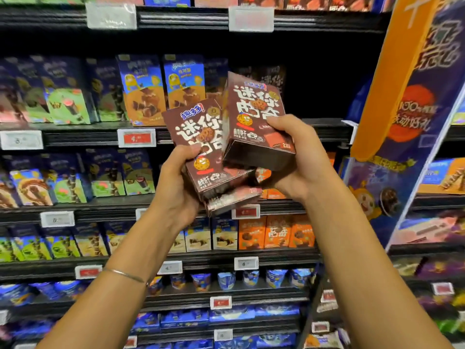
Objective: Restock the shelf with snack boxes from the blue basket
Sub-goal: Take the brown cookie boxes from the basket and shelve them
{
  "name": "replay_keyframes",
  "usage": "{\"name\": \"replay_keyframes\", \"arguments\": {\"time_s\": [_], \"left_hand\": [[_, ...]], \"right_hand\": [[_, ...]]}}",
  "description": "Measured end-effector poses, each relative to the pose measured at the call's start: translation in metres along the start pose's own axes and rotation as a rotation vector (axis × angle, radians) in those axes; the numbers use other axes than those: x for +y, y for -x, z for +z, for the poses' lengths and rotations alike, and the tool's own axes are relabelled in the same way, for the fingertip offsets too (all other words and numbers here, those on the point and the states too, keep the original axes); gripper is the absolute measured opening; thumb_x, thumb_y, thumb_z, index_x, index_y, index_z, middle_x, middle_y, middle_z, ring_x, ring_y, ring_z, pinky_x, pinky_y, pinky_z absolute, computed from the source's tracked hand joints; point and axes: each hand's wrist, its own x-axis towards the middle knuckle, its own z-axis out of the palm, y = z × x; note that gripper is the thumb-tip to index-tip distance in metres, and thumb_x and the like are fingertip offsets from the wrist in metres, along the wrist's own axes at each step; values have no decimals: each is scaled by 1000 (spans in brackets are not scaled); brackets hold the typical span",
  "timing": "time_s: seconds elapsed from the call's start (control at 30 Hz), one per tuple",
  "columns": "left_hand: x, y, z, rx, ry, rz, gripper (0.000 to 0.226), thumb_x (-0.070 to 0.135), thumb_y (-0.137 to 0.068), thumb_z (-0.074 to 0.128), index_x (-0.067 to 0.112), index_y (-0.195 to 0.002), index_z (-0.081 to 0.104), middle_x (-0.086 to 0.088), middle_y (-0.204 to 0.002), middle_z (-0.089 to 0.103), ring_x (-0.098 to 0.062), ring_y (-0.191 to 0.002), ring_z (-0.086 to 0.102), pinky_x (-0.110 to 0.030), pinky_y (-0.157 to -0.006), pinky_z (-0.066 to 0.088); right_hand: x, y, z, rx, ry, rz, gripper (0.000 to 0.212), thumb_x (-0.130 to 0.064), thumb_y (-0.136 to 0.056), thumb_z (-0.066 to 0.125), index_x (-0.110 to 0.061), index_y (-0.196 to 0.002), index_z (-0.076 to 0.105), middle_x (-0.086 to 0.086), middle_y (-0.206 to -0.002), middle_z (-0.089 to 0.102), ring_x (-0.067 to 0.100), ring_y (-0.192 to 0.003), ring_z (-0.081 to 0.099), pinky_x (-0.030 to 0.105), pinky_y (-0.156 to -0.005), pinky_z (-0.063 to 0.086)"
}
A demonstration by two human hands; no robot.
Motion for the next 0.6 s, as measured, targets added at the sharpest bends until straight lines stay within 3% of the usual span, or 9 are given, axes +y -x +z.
{"name": "replay_keyframes", "arguments": {"time_s": [0.07,0.17,0.33,0.4,0.5,0.6], "left_hand": [[0,-7,6,-33,20,7,52,30,-74,71,11,-123,71,-16,-125,73,-37,-115,66,-65,-115,43],[1,-16,15,-66,1,26,53,33,-68,74,12,-117,74,-14,-120,75,-34,-109,70,-61,-114,45],[7,-28,23,-63,10,76,53,35,-65,76,14,-114,76,-13,-120,76,-33,-106,73,-58,-109,51],[9,-32,24,-62,18,78,49,35,-67,76,16,-112,78,-12,-123,76,-32,-107,74,-57,-106,53],[14,-37,23,-85,27,86,44,36,-69,76,18,-110,79,-8,-119,78,-30,-104,76,-53,-99,58],[23,-43,25,-139,20,88,43,37,-72,75,19,-111,78,-7,-118,77,-29,-104,76,-55,-99,57]], "right_hand": [[-8,-6,-8,35,-25,13,22,-33,-89,64,-18,-100,75,6,-100,75,24,-88,72,47,-82,58],[-14,-14,-19,32,-36,25,24,-38,-89,63,-20,-97,76,6,-99,74,27,-88,72,47,-74,58],[-20,-27,-32,30,-72,35,50,-39,-87,65,-15,-131,62,10,-112,71,30,-104,68,51,-93,52],[-21,-33,-37,63,-61,54,54,-41,-86,66,-16,-134,60,10,-114,72,30,-103,70,53,-87,55],[-25,-40,-44,175,-85,23,56,-38,-82,71,-16,-132,60,8,-116,75,25,-99,74,40,-74,57],[-35,-54,-52,325,-33,-69,39,-26,-88,69,-15,-124,62,1,-103,79,16,-86,77,28,-60,58]]}}
